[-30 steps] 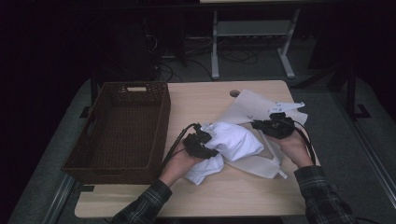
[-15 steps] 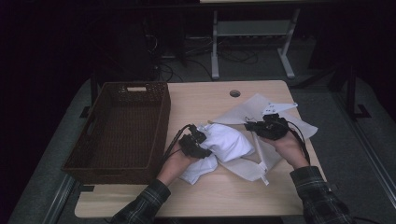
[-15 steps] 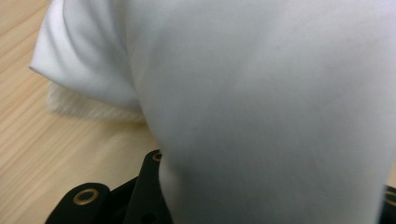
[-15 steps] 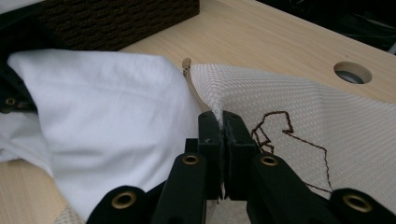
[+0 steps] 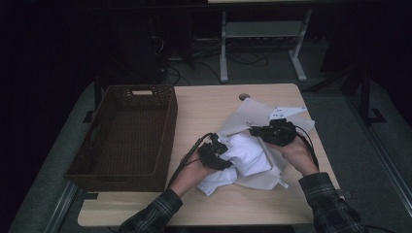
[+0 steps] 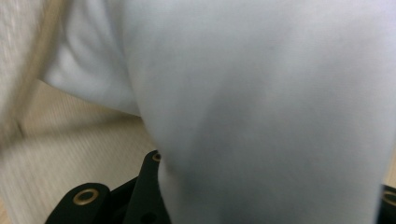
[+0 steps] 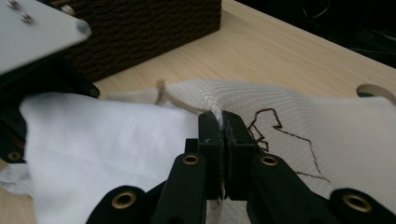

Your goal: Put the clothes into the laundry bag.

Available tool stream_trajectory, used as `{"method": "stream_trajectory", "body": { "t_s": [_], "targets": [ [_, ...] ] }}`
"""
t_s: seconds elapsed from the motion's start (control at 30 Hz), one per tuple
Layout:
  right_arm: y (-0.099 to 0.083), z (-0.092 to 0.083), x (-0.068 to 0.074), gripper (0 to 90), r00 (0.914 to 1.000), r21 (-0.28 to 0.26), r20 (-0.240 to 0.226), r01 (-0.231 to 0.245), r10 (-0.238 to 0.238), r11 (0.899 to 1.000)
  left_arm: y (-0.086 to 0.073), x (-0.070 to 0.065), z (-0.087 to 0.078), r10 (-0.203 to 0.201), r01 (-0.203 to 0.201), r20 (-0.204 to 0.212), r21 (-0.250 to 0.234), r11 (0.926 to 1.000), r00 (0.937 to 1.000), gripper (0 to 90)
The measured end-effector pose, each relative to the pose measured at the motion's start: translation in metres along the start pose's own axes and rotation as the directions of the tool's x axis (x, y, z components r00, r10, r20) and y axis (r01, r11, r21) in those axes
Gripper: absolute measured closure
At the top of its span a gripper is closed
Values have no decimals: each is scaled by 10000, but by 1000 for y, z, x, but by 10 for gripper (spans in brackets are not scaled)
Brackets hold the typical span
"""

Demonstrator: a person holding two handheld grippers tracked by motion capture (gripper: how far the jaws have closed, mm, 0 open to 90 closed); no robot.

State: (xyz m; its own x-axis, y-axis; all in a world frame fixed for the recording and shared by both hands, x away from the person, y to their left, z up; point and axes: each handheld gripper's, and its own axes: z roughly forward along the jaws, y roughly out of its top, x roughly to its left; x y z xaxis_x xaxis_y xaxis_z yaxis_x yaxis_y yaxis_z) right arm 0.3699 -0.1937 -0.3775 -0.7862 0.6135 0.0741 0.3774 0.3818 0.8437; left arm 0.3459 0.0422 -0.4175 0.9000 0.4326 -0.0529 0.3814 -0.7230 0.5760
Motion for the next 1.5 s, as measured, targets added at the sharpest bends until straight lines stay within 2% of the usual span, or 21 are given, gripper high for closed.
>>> {"method": "stream_trajectory", "body": {
  "t_s": [0.07, 0.37, 0.4, 0.57, 0.7, 0.77, 0.93, 1.07, 1.2, 1.27, 1.37, 1.43, 1.5],
  "targets": [
    [2, 0, 2, 866, 10000, -22, -48, 72, -72, 10000, 3, 0, 2, 34, -33, -46, 37, 10000, 10000, 697],
    [1, 3, 2, 866, 10000, 62, -43, 73, -72, 10000, 2, 12, 5, -509, 511, -331, 37, 9987, 9982, 698],
    [1, 3, 2, 866, 10000, 52, -58, 67, -66, 10000, 1, 18, 4, -772, 774, -525, 22, 9970, 9956, 698],
    [2, 7, 5, 866, 9998, 84, -144, 124, -123, 9999, 0, 34, 1, -1218, 1226, -1043, 18, 9924, 9871, 698],
    [1, 12, 7, 866, 9997, 232, -195, 142, -137, 9996, -4, 44, 5, -1576, 1585, -911, 26, 9874, 9833, 697],
    [0, 15, 8, 866, 9997, 305, -187, 162, -157, 9994, -5, 44, 9, -1622, 1639, -963, 94, 9864, 9820, 695],
    [-2, 19, 8, 866, 9997, 448, -189, 187, -179, 9988, -8, 47, 16, -1739, 1753, -792, 109, 9845, 9816, 675],
    [-4, 21, 8, 865, 9994, 580, -190, 304, -293, 9979, -12, 49, 14, -1822, 1812, -650, -199, 9832, 9811, 579],
    [-5, 22, 7, 865, 9991, 638, -184, 397, -386, 9972, -15, 47, 9, -1748, 1726, -591, -415, 9841, 9828, 433],
    [-5, 22, 7, 864, 9991, 644, -188, 394, -383, 9971, -16, 47, 4, -1730, 1700, -610, -516, 9841, 9830, 375],
    [-6, 22, 6, 860, 9993, 655, -204, 330, -317, 9973, -17, 45, -9, -1821, 1765, -549, -938, 9798, 9817, 319],
    [-7, 23, 6, 860, 9993, 683, -230, 303, -288, 9972, -17, 43, -16, -1899, 1834, -476, -1167, 9761, 9806, 295],
    [-7, 23, 5, 859, 9993, 682, -215, 315, -301, 9972, -19, 39, -25, -1819, 1754, -403, -1290, 9760, 9825, 279]
  ]
}}
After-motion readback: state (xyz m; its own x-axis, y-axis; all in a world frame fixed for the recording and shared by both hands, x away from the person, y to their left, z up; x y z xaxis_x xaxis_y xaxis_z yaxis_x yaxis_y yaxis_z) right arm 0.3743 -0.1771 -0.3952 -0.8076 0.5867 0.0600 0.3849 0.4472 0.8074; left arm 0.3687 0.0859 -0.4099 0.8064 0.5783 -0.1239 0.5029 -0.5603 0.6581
